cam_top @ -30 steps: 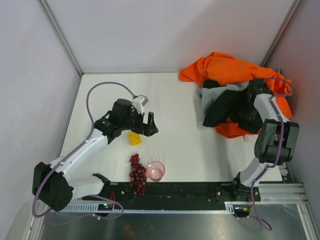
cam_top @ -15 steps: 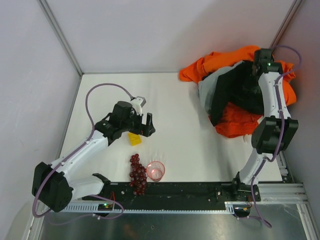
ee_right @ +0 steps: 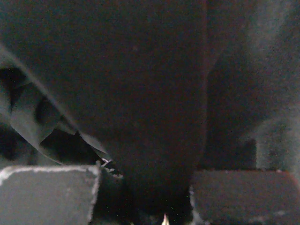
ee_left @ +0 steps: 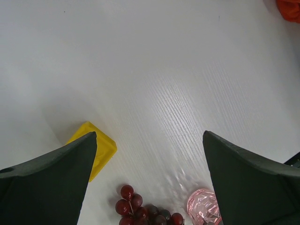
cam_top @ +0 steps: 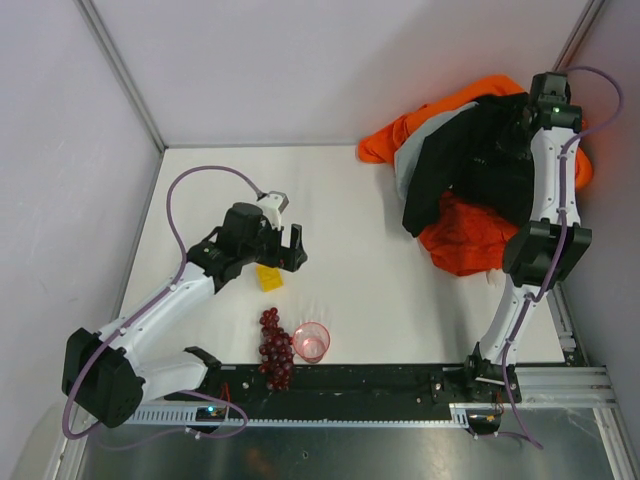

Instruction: Pick out a specific cloth from the pile

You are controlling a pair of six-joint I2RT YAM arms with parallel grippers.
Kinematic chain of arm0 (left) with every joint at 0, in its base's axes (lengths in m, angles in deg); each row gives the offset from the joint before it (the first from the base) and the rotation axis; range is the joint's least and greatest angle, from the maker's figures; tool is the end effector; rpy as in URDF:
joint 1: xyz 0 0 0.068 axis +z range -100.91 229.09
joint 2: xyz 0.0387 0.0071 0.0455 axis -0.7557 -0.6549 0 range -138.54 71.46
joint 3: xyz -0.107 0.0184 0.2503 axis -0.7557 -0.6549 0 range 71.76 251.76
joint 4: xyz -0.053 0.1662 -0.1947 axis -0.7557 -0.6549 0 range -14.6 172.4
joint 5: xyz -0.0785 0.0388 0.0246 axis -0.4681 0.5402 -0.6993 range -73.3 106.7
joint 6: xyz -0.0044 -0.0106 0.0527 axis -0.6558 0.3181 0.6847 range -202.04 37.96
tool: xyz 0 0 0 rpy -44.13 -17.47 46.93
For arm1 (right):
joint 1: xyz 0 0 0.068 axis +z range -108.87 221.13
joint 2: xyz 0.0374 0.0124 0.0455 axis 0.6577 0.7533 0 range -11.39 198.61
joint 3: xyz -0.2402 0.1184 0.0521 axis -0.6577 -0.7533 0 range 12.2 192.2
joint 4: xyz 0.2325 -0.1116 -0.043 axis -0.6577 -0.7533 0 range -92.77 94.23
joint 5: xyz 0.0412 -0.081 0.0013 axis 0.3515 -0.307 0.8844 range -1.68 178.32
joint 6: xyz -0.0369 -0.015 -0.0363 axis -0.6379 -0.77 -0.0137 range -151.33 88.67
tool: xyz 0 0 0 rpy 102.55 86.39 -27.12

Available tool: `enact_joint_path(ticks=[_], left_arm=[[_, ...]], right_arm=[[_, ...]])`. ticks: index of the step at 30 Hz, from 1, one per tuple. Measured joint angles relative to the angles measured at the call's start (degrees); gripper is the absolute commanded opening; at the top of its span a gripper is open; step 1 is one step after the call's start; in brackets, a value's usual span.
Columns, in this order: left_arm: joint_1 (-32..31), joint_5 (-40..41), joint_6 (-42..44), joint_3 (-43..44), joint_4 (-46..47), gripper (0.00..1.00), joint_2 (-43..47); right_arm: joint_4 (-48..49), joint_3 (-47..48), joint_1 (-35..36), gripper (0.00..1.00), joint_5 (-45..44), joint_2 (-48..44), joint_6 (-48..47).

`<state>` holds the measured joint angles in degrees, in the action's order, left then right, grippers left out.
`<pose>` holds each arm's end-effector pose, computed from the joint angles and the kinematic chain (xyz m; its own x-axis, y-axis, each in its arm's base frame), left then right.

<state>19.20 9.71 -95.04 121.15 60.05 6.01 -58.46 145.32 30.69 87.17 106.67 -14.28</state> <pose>0.2128 -0.1274 0.2755 -0.6548 0.1188 -0.7465 0.4412 0.8619 -0.2498 0.4316 -0.0801 0.3872 -0.6376 0.4156 -0.6487 0.3990 0.8984 0.1834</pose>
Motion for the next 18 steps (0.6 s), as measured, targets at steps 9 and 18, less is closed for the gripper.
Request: enact_joint_path(ticks=[9, 18], left_arm=[[0.0, 1.0, 0.0, 0.0, 0.0, 1.0, 0.0], [0.0, 1.5, 0.0, 0.0, 0.0, 1.0, 0.0]], right_arm=[[3.5, -0.2, -1.0, 0.0, 3.2, 1.9, 1.2], [7.4, 1.6, -1.2, 0.0, 3.8, 13.8, 1.3]])
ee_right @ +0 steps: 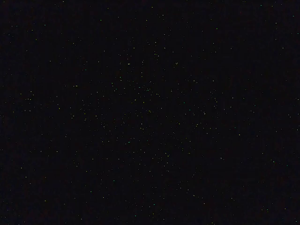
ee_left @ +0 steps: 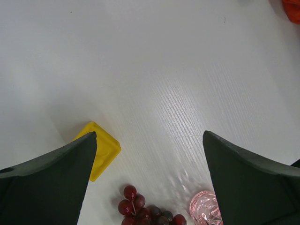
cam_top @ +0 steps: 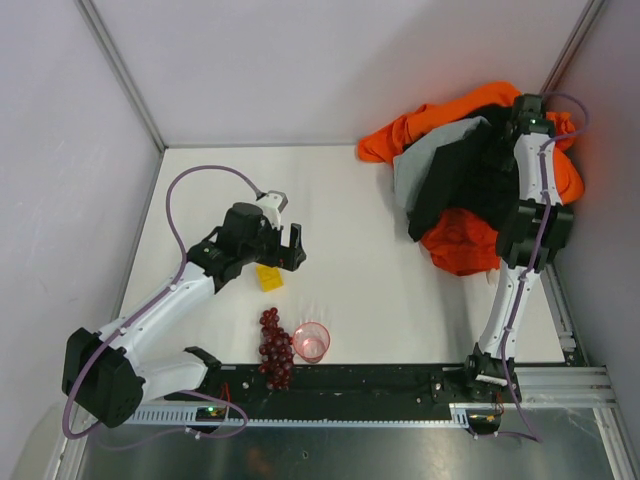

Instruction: Pick out a specific cloth from the pile

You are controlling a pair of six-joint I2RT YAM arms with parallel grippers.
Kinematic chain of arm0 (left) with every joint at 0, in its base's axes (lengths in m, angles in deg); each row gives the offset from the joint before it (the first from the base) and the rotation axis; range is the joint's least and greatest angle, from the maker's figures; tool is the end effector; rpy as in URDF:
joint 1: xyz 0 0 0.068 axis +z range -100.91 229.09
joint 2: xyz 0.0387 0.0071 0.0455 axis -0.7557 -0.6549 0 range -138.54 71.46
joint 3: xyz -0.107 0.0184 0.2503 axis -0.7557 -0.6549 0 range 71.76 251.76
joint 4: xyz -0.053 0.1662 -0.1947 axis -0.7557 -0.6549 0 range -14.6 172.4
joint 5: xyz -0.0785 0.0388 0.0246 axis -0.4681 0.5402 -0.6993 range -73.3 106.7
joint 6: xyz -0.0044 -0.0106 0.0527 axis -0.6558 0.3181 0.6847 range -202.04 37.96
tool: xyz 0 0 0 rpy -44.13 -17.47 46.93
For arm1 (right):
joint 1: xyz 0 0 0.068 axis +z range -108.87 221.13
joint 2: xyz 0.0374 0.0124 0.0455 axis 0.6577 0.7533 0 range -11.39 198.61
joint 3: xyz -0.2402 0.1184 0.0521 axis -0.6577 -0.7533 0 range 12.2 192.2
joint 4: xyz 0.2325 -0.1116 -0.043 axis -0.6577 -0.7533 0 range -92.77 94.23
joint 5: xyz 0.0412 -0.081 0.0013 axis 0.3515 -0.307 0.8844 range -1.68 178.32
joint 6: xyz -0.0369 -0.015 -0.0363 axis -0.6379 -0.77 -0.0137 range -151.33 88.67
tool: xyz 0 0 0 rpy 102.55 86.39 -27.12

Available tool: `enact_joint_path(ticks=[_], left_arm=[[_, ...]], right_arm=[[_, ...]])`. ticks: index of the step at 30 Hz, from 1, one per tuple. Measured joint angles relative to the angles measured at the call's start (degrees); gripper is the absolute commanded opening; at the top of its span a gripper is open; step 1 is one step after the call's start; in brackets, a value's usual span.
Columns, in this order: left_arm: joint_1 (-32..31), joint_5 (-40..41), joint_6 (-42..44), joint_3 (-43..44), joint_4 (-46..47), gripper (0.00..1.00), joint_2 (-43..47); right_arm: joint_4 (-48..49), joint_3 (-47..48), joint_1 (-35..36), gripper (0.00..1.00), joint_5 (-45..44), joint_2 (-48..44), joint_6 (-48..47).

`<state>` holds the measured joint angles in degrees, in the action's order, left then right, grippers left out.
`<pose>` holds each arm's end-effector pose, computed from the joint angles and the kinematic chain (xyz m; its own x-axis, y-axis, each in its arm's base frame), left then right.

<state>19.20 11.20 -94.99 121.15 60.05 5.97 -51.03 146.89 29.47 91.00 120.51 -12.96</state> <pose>0.2134 -0.1267 0.2753 -0.6512 0.1170 -0.7498 0.4259 0.8741 -0.2335 0.4947 -0.1002 0.2951 -0.6822 0.4623 -0.5665 0.4100 0.8834 0.2272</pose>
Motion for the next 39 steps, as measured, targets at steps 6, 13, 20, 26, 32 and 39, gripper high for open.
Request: enact_joint_path(ticks=[6, 13, 20, 26, 32, 39], left_arm=[[0.0, 0.4, 0.0, 0.0, 0.0, 1.0, -0.1], [0.0, 0.4, 0.0, 0.0, 0.0, 1.0, -0.1], [0.0, 0.4, 0.0, 0.0, 0.0, 1.0, -0.1], [0.0, 0.4, 0.0, -0.3, 0.0, 1.0, 0.8], [0.0, 0.4, 0.0, -1.0, 0.0, 1.0, 2.3], [0.0, 0.4, 0.0, -1.0, 0.0, 1.0, 3.2]], right_arm=[[0.8, 0.3, -1.5, 0.01, 5.2, 6.8, 0.0], [2.4, -1.7, -2.4, 0.09, 8.5, 6.4, -0.6], [2.0, -2.8, -2.5, 0.52, 9.0, 5.0, -1.0], [-0.3, -5.3, -2.2, 0.79, 8.9, 1.2, -1.6], [-2.9, -15.1, -1.3, 0.91, 6.8, -9.2, -2.0], [-2.6, -32.2, 0.2, 0.99, 5.8, -27.7, -2.1]])
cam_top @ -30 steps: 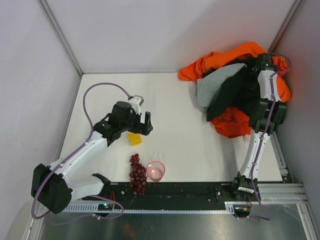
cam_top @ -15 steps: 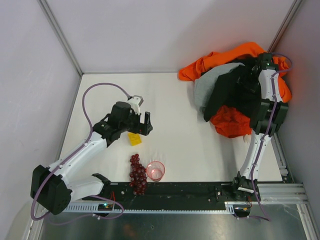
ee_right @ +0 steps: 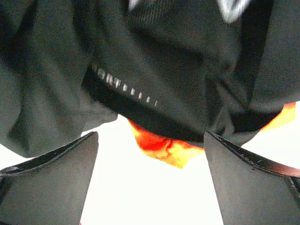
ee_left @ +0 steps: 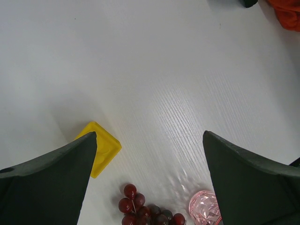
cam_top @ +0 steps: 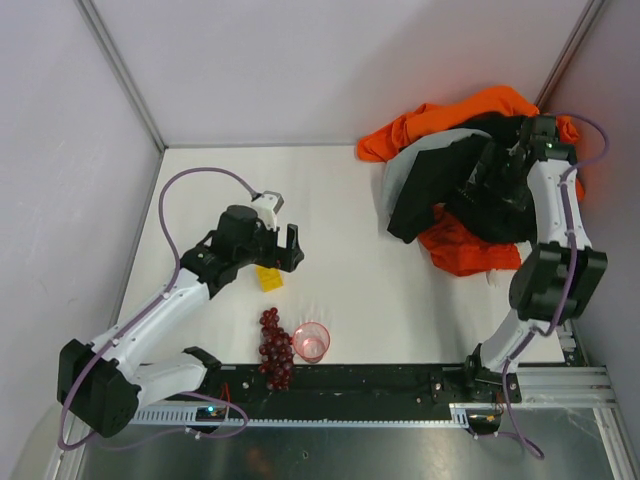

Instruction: Pick out a specific cloth from the pile

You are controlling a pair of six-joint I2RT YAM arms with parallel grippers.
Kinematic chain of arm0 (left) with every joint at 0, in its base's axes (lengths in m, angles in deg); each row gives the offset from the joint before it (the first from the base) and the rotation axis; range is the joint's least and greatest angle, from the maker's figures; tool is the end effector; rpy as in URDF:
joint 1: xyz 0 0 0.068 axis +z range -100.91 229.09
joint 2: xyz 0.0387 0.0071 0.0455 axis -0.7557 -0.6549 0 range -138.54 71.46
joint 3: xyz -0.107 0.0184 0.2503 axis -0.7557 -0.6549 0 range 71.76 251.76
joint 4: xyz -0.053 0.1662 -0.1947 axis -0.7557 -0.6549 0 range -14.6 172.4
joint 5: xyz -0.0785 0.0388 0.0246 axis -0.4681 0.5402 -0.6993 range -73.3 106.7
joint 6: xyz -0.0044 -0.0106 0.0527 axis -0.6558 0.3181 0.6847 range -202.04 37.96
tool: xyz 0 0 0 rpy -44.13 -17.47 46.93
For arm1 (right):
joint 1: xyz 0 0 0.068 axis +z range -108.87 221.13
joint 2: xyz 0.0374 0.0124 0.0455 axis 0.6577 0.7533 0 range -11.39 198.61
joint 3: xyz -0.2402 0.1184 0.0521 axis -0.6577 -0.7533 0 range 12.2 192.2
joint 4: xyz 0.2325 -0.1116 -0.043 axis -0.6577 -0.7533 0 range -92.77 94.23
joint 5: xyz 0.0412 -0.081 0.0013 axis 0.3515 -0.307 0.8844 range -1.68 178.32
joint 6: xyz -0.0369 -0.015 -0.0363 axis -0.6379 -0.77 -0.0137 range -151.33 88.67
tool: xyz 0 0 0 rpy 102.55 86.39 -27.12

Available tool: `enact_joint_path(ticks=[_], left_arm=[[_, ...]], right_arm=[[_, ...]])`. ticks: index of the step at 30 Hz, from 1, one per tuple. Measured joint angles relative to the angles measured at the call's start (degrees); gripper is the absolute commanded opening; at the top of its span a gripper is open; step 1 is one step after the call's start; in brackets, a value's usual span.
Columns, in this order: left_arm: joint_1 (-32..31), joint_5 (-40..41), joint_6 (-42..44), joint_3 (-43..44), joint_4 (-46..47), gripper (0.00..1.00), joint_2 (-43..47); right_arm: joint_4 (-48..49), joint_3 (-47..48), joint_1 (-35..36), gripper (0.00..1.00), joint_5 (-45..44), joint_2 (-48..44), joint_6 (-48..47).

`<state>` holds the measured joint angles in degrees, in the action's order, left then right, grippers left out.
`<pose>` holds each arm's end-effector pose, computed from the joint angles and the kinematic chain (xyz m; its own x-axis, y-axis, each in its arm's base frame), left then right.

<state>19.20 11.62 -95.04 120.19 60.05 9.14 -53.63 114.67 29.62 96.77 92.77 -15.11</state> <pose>0.2046 -0.1213 0.2819 -0.6250 0.1008 -0.7741 0.4286 0.8731 -0.2323 0.3798 -0.0718 0.3282 -0.7763 0.4401 -0.4513 0.3555 0.8969 0.2632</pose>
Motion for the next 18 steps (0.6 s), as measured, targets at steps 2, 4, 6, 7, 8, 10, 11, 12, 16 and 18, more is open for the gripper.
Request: enact_joint_path(ticks=[2, 4, 6, 7, 8, 10, 11, 12, 16, 18], left_arm=[[0.0, 0.0, 0.0, 0.0, 0.0, 1.0, 0.1], [0.0, 0.0, 0.0, 0.0, 0.0, 1.0, 0.1], [0.0, 0.0, 0.0, 0.0, 0.0, 1.0, 0.1], [0.0, 0.0, 0.0, 0.0, 0.0, 1.0, 0.1], [0.0, 0.0, 0.0, 0.0, 0.0, 1.0, 0.1], [0.0, 0.0, 0.0, 0.0, 0.0, 1.0, 0.1], [0.0, 0.0, 0.0, 0.0, 0.0, 1.0, 0.1], [0.0, 0.0, 0.0, 0.0, 0.0, 1.0, 0.1], [0.0, 0.0, 0.0, 0.0, 0.0, 1.0, 0.1], [0.0, 0.0, 0.0, 0.0, 0.0, 1.0, 0.1]], right_arm=[[0.5, -3.9, 0.5, 0.99, 0.2, -4.7, 0.0], [1.3, -8.2, 1.1, 0.99, 1.0, -9.5, 0.2], [1.8, -10.7, 1.7, 0.99, 1.8, -12.3, 0.4], [2.3, -11.8, 2.1, 0.99, 2.3, -13.3, 0.6], [2.6, -12.6, 2.6, 0.99, 2.7, -13.9, 0.8], [3.3, -13.7, 3.7, 0.99, 3.2, -14.2, 1.2], [3.7, -14.1, 4.5, 0.99, 3.5, -14.2, 1.4], [4.0, -14.5, 5.5, 0.99, 3.7, -14.1, 1.8], [5.4, -14.7, 10.3, 0.99, 4.6, -13.0, 2.9], [6.6, -14.7, 12.8, 0.99, 5.0, -11.5, 3.6]])
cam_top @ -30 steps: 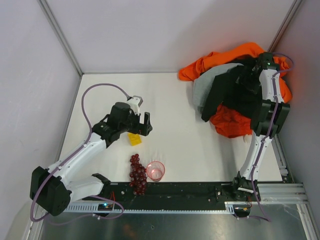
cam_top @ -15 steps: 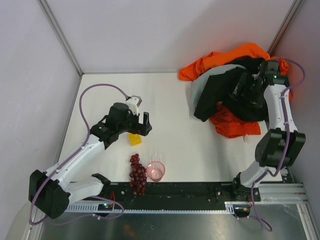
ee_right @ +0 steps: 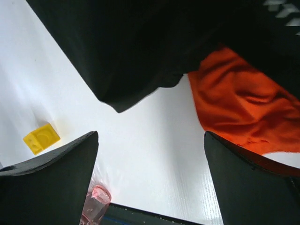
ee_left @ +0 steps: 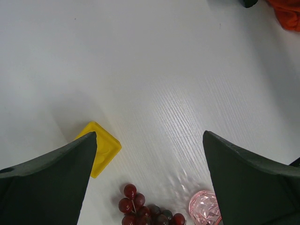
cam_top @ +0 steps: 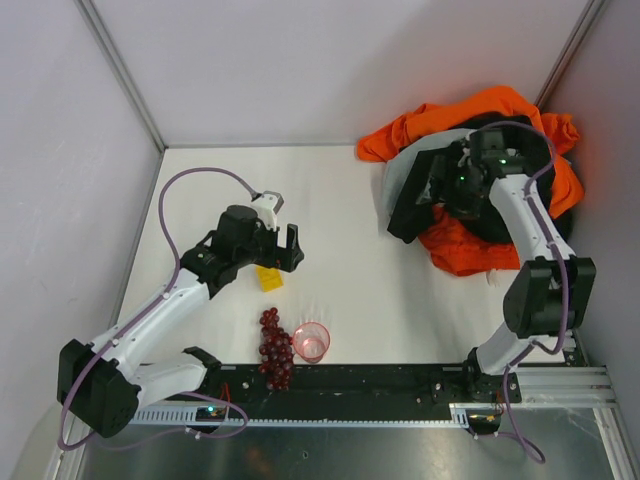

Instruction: Pick out a specific cloth from the pile

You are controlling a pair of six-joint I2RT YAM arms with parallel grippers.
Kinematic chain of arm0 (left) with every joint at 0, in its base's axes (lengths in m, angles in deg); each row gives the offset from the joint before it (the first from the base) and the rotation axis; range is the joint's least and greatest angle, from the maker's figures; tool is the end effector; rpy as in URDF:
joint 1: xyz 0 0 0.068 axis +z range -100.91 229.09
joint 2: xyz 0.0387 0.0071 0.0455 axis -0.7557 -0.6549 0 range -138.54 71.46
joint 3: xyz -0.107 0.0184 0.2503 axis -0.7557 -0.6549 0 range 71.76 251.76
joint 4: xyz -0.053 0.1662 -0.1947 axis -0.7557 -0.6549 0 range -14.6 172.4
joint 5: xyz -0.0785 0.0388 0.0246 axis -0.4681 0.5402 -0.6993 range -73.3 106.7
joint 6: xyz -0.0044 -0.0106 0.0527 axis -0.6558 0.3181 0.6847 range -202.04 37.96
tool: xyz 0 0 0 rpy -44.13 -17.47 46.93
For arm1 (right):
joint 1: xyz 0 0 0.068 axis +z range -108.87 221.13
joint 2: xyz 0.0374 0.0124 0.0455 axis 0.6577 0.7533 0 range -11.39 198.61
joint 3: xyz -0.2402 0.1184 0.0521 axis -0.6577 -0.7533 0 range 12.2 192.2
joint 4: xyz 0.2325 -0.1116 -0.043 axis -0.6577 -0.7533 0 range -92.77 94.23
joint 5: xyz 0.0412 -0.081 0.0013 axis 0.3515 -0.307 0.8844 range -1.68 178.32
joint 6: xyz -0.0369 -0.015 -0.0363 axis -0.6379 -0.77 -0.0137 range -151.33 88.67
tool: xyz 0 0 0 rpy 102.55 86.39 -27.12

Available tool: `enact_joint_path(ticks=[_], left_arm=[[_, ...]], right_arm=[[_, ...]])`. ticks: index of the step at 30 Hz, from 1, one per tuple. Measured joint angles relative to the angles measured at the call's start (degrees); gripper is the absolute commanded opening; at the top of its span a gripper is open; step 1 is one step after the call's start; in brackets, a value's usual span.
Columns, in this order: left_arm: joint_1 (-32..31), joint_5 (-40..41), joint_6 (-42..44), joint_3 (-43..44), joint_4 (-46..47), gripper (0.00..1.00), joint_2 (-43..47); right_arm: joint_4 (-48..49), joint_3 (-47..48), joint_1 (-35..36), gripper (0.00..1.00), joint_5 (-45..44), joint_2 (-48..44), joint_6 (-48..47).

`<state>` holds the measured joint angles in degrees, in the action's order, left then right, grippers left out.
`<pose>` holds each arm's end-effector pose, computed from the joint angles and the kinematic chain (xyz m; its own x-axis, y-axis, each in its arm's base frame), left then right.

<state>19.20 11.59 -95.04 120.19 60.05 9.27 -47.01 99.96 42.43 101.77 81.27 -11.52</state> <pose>0.2042 -0.1211 0.2824 -0.6236 0.1000 -0.7753 0.4293 0.8726 -0.2328 0.3417 0.0162 0.3260 -0.8324 0.3109 -0.4588 0.1388 0.9184 0.3705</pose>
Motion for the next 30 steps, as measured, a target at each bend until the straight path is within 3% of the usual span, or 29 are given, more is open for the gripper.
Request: enact_joint_path(ticks=[6, 9, 12, 19, 24, 30], left_arm=[[0.0, 0.0, 0.0, 0.0, 0.0, 1.0, 0.0], [0.0, 0.0, 0.0, 0.0, 0.0, 1.0, 0.0], [0.0, 0.0, 0.0, 0.0, 0.0, 1.0, -0.2], [0.0, -1.1, -0.4, 0.0, 0.4, 1.0, -3.3], [-0.5, -3.4, -2.6, 4.3, 0.3, 1.0, -10.0], [-3.6, -6.3, -7.5, 18.1, 1.6, 1.0, -22.0]], right_arm=[[2.3, 2.0, 4.4, 0.82, 1.6, 8.6, 1.8], [2.3, 8.1, 4.3, 0.69, 3.3, 15.4, 2.8], [2.8, 14.8, 3.9, 0.66, 5.2, 20.8, 3.7], [1.6, 38.4, 2.3, 0.65, 7.9, 37.9, 4.9], [1.9, 41.0, -0.1, 0.67, 9.9, 42.9, 5.7], [3.2, 40.2, -3.0, 0.75, 14.3, 44.0, 5.9]])
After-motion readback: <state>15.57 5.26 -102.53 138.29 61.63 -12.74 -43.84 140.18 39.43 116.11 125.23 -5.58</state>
